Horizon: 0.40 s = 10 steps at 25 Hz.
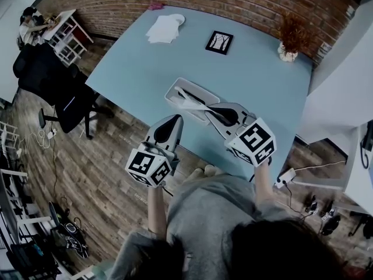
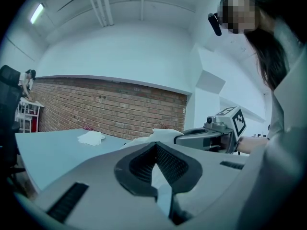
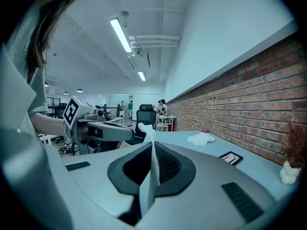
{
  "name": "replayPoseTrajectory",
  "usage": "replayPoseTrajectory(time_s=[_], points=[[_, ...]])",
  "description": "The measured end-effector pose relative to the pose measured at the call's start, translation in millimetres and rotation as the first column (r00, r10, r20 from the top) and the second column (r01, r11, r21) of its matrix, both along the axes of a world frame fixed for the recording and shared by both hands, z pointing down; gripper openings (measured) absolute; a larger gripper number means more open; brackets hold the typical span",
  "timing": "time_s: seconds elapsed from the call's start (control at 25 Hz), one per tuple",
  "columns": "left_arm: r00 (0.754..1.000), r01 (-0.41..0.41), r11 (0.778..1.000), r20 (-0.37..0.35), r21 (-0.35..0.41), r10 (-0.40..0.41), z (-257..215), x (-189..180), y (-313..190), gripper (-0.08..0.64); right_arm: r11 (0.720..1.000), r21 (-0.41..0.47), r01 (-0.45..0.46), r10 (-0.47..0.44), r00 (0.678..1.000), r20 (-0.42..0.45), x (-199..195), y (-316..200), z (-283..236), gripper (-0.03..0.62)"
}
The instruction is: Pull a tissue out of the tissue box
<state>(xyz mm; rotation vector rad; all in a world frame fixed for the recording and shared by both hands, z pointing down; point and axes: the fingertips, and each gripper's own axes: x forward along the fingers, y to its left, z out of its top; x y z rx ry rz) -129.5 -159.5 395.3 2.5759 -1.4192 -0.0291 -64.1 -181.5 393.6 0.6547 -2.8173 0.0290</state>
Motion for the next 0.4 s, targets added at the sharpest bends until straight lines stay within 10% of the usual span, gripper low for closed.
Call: replayPoseTrajectory(time_s=[0.4], points=[[1.0, -0.004, 1.0, -0.008, -0.013, 0.004, 5.6, 3.3, 1.6, 0.003, 1.0, 0.0, 0.012, -0.012, 1.0, 0.003, -2.6, 0.9, 1.7, 0.0]])
